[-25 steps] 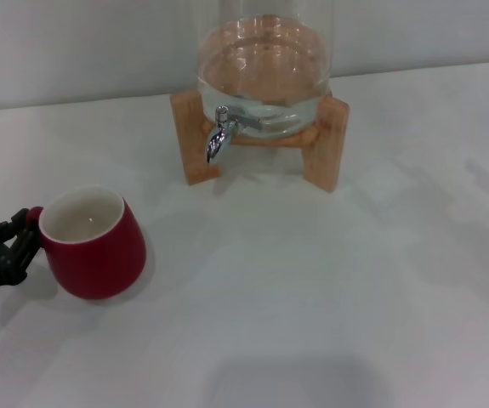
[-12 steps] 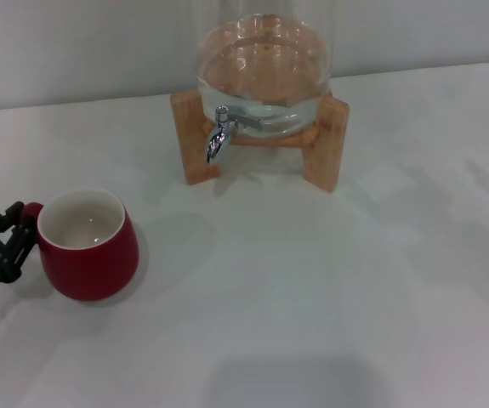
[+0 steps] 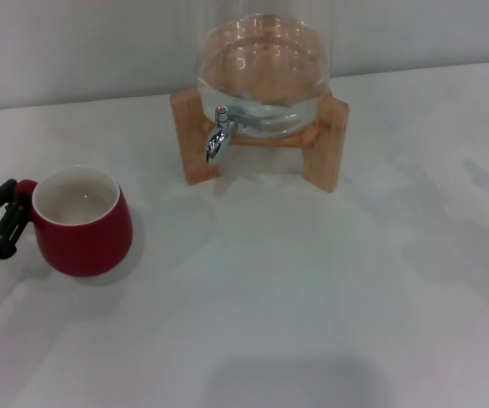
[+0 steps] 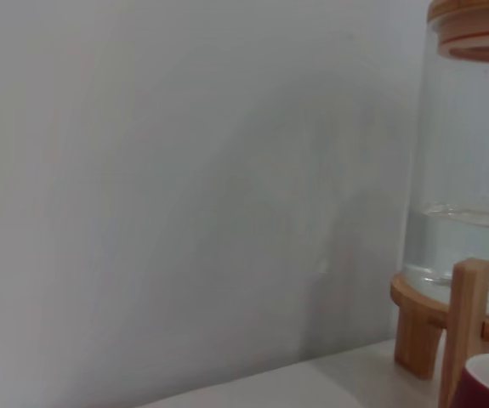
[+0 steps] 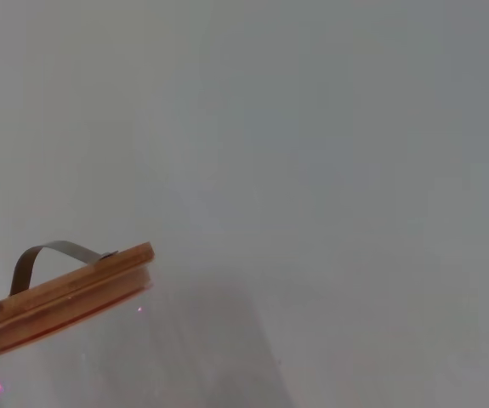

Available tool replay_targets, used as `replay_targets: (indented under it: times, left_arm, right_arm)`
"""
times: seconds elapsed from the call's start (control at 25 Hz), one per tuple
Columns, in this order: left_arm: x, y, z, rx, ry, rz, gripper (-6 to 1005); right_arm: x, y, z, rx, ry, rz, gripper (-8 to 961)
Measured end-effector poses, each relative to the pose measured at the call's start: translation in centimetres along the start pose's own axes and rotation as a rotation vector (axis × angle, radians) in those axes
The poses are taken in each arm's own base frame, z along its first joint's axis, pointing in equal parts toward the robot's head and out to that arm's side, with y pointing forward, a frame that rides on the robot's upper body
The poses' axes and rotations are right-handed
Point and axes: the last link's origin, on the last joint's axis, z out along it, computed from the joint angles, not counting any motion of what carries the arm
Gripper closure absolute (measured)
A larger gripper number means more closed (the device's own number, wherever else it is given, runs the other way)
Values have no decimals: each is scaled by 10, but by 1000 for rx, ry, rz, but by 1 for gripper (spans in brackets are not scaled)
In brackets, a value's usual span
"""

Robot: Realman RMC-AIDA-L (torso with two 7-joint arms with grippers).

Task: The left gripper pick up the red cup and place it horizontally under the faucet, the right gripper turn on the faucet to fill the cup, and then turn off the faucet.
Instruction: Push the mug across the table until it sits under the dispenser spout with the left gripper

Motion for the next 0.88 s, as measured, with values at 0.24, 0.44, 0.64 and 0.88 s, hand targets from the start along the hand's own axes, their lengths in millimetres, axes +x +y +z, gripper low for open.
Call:
replay_targets:
  times: [0.24, 0.44, 0.64, 0.88]
  left_arm:
    - [2, -2, 9, 7, -10, 4, 803]
    - [2, 1, 20, 5, -28, -6, 804]
    - [5, 4, 33, -12, -36, -8, 804]
    - [7, 12, 47, -43, -53, -14, 805]
  right_arm:
    - [0, 0, 0, 1, 0, 1, 172]
    - [1, 0, 1, 0, 0, 2, 172]
    - [1, 0, 2, -2, 1, 1, 172]
    - [1, 0, 2, -2, 2, 3, 173]
